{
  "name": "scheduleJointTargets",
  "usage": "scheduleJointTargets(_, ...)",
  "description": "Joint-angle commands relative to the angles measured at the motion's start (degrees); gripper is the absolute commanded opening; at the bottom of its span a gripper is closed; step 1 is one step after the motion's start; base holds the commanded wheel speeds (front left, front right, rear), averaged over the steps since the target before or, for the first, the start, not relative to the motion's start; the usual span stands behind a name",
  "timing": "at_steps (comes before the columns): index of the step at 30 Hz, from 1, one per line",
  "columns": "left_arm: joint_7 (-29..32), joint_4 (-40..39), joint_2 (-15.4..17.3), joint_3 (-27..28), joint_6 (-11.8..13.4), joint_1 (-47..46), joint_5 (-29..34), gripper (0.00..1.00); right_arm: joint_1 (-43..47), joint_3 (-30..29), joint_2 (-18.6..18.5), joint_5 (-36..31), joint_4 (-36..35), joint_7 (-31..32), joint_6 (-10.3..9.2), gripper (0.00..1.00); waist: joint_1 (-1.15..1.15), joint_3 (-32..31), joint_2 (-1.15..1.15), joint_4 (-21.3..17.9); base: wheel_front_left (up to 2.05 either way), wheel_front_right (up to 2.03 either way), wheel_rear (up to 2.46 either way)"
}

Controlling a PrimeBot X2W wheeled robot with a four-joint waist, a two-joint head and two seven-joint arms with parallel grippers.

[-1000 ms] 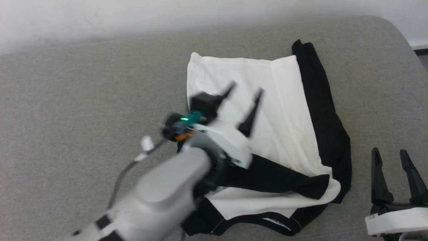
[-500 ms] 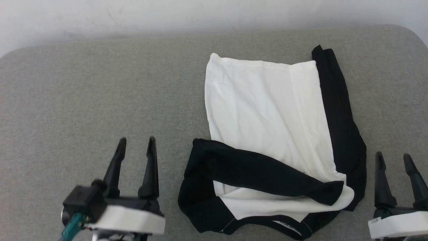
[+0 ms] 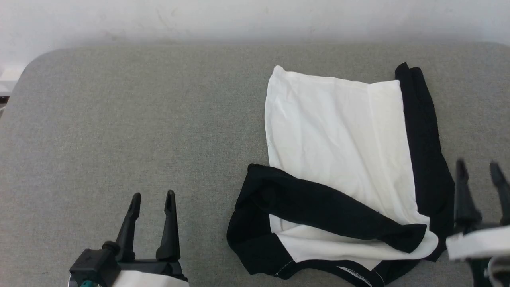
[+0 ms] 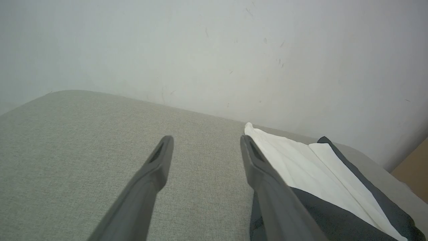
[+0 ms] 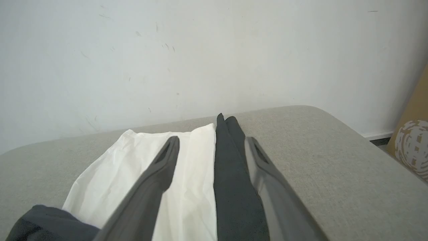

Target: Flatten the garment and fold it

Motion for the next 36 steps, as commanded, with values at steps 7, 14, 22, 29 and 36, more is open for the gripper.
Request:
scheduleJointTargets(7, -0.26, 0.07, -1.75, 1.46, -3.35, -1.96, 3.0, 1.0, -16.79, -2.78, -0.12, -2.29, -2.97, 13.19, -0.04, 1.0, 0.01, 4.96, 0.0, -0.45, 0.0, 0.0, 0.0)
scheduleJointTargets(14, -0.26, 0.36, -2.52, 2.24, -5.5, -4.82, 4.48, 1.0, -34.55, -4.99, -3.73, -2.97, 2.07, 29.69, -0.04, 1.0, 0.01, 11.46, 0.0, -0.44, 0.0, 0.0, 0.0)
scheduleJointTargets(22, -0.26, 0.64, -3.47, 2.21, -7.63, -8.77, 5.48, 1.0, -49.83, -9.15, -7.26, -4.41, 12.35, 42.57, -0.04, 1.0, 0.01, 19.4, 0.0, 0.2, 0.0, 0.0, 0.0)
scheduleJointTargets(29, -0.26, -0.06, -3.89, 1.51, -9.34, -12.3, 6.28, 1.0, -60.35, -11.58, -9.37, -7.1, 18.2, 51.25, -0.04, 1.0, 0.01, 26.16, 0.0, 1.18, 0.0, 0.0, 0.0)
scheduleJointTargets(36, -0.26, -0.8, -4.7, 0.66, -10.43, -14.82, 6.55, 1.0, -66.98, -11.54, -11.39, -9.47, 20.28, 61.32, -0.04, 1.0, 0.01, 31.37, 0.0, 2.4, 0.0, 0.0, 0.0)
